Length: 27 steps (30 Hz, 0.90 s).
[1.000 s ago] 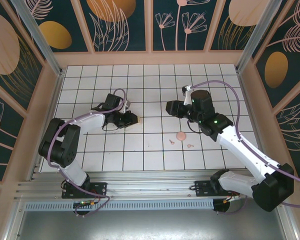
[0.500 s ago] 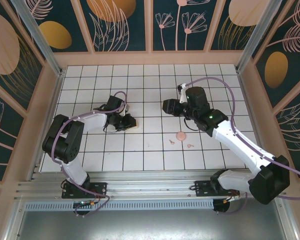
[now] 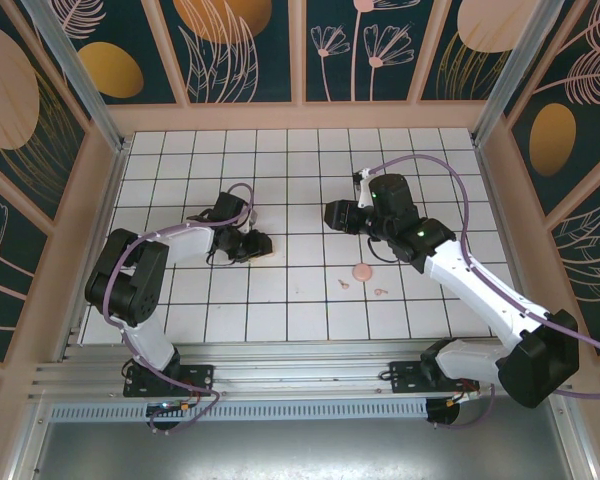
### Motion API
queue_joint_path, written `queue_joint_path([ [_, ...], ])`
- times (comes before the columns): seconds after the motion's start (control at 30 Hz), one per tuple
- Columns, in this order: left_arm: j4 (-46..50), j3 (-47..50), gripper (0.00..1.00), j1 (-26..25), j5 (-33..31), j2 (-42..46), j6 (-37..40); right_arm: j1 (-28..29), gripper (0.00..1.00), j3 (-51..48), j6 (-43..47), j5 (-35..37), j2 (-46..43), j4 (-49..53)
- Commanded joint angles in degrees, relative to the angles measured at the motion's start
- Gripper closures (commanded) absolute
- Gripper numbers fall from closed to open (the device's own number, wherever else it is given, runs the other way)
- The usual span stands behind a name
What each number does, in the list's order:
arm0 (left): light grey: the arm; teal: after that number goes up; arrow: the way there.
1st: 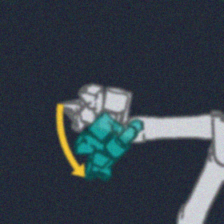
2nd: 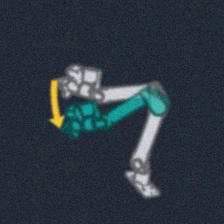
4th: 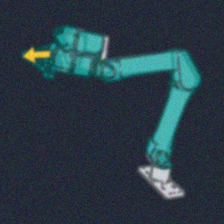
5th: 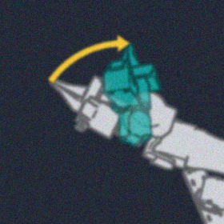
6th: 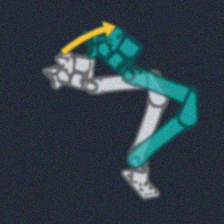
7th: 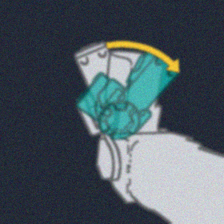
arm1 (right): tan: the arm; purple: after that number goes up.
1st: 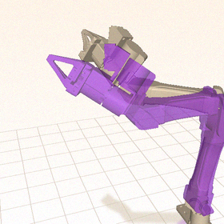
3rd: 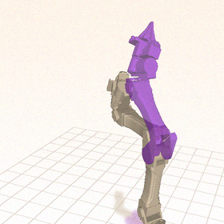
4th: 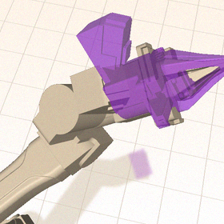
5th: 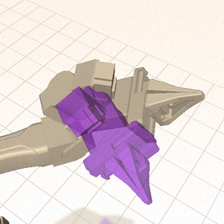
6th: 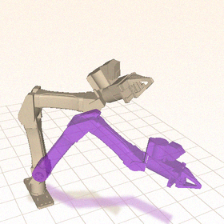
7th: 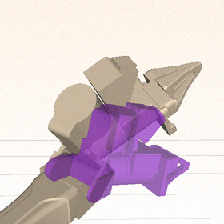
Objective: Insert wireless bluetooth earbuds into charging case
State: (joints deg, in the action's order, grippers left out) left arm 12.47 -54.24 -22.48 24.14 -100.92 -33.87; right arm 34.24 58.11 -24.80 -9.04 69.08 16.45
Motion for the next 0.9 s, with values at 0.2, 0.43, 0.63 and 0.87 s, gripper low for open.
queue_joint_path([
  [0.2, 5.51, -3.78, 0.55, 0.15, -5.2, 2.25, 2.79, 0.54, 0.48, 2.23, 0.19, 0.42, -0.43, 1.56],
  [0.43, 8.17, -5.32, 0.48, 0.13, -8.11, 5.16, 3.81, 0.62, 0.48, 3.63, 0.11, 0.77, -0.26, 3.87],
  [0.63, 10.53, -6.67, 0.47, 0.18, -10.3, 8.44, 4.51, 0.57, 0.47, 5.99, -1.33, 2.49, 0.16, 11.54],
  [0.87, 7.78, -3.29, 0.48, 0.22, -13.36, 14.96, 5.48, 0.56, 0.47, 7.81, -5.87, 4.64, 3.52, 27.86],
])
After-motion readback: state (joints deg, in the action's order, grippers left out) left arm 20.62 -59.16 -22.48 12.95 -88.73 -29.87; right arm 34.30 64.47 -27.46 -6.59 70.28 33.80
